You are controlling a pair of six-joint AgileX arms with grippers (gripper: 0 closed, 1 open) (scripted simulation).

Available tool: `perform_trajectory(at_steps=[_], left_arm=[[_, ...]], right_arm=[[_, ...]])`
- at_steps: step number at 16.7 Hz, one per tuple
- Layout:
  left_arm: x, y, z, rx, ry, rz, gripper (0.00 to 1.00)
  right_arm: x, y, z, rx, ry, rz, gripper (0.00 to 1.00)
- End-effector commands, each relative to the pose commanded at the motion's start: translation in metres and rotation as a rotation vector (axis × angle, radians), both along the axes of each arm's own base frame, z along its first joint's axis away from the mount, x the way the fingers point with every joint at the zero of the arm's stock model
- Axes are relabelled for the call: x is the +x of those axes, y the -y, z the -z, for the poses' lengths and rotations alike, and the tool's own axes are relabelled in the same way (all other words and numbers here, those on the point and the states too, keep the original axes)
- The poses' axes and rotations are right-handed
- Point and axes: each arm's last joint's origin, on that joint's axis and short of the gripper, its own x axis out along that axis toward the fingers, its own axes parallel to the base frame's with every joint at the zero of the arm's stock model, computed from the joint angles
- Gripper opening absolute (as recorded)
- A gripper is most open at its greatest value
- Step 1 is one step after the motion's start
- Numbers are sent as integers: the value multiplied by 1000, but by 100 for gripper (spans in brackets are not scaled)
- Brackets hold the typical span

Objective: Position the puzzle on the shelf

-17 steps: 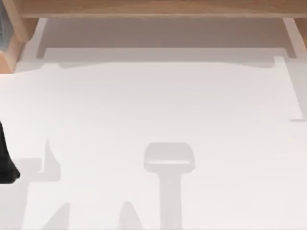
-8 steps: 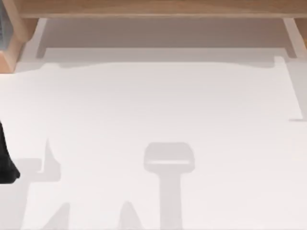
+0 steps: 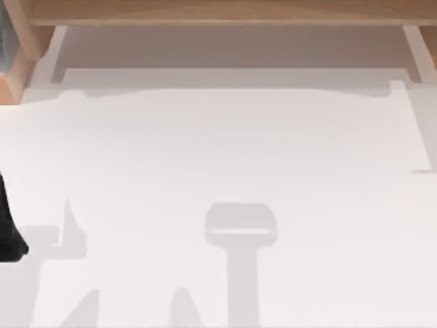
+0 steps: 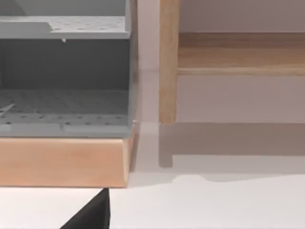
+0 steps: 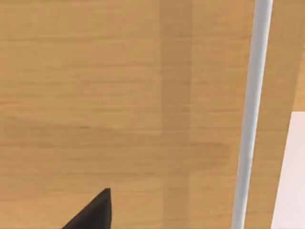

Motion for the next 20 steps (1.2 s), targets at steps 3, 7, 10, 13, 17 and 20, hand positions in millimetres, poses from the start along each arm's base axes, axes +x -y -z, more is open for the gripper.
perform_trajectory(at_steps=[3,7,10,13,17,20], left_arm=[[0,0,0,0,0,0,100],[0,0,0,0,0,0,100],[0,0,0,0,0,0,100],[0,0,0,0,0,0,100],[0,0,0,0,0,0,100],[0,0,0,0,0,0,100]], right_arm=[[6,38,-10,50,-20,134,100],[27,93,-39,165,-58,289,100],[57,123,-73,284,-101,362,100],[94,136,-109,430,-175,405,100],[148,119,-146,650,-350,436,100],[182,88,-159,806,-535,463,100]])
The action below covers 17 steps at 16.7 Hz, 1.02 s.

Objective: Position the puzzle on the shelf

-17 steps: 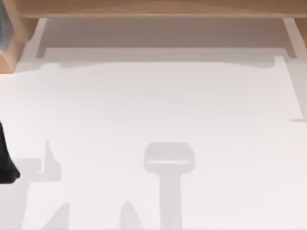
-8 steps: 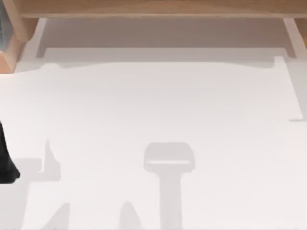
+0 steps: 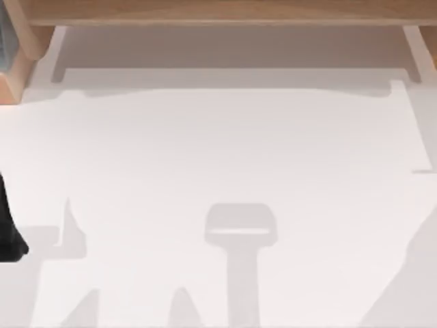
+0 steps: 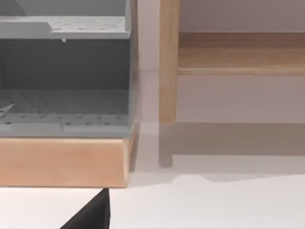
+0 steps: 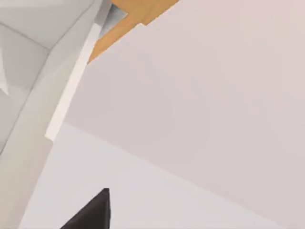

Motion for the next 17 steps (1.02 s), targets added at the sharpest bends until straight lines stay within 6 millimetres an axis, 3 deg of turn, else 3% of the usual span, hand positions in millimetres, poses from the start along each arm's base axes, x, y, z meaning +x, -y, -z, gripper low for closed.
perform_trajectory(at_steps=[4,8,12,17], left_arm=[[0,0,0,0,0,0,100],[0,0,0,0,0,0,100],[0,0,0,0,0,0,100],[0,0,0,0,0,0,100]], right_arm=[[30,-47,0,208,-236,21,100],[44,-83,12,340,-452,60,100],[50,-96,29,399,-579,101,100],[50,-96,31,403,-589,105,100]])
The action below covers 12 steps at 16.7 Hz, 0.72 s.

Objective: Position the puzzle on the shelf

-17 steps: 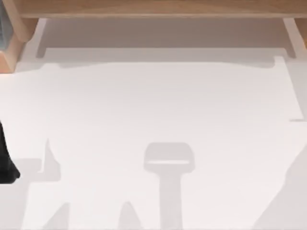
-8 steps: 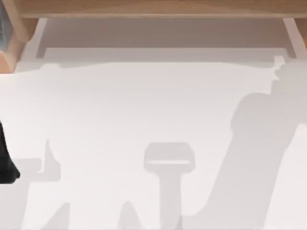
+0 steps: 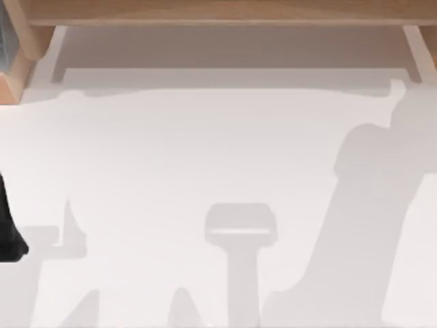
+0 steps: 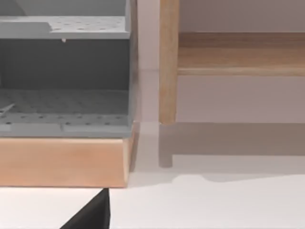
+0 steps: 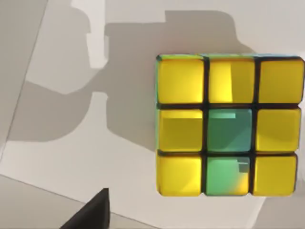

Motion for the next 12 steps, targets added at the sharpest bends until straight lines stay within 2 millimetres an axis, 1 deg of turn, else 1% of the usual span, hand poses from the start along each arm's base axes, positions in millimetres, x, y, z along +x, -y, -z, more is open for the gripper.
perform_trajectory(at_steps=[1,4,7,9,12], left_arm=[[0,0,0,0,0,0,100],[0,0,0,0,0,0,100],[0,0,0,0,0,0,100],[0,0,0,0,0,0,100],[0,0,0,0,0,0,100]], right_arm=[[-1,2,0,1,2,4,100],[0,1,2,-2,3,0,100],[4,-5,12,-4,3,-3,100],[10,-9,27,-3,2,-2,100],[18,-8,52,-1,1,0,100]])
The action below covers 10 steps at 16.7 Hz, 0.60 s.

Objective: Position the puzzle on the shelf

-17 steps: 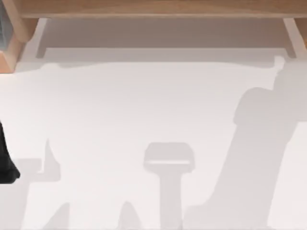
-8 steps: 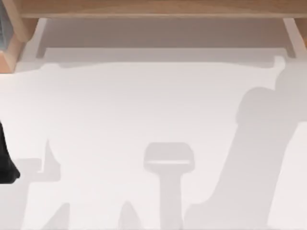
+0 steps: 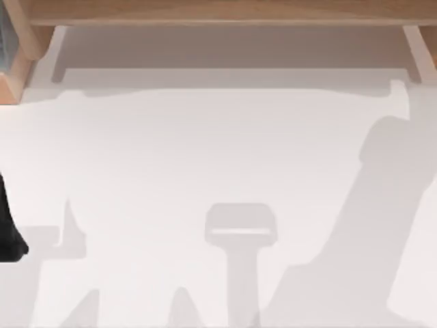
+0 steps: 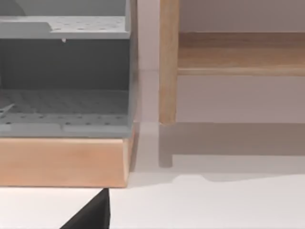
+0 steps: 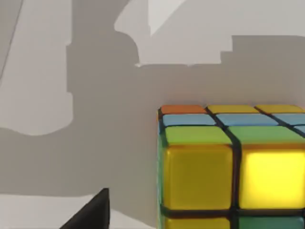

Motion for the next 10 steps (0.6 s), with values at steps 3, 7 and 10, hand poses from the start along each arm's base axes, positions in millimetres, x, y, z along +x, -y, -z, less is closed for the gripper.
perform_trajectory(at_steps=[3,7,10], left_arm=[[0,0,0,0,0,0,100],[0,0,0,0,0,0,100],[0,0,0,0,0,0,100]], right_arm=[[1,1,6,1,-1,0,100],[1,1,6,1,-1,0,85],[1,1,6,1,-1,0,62]])
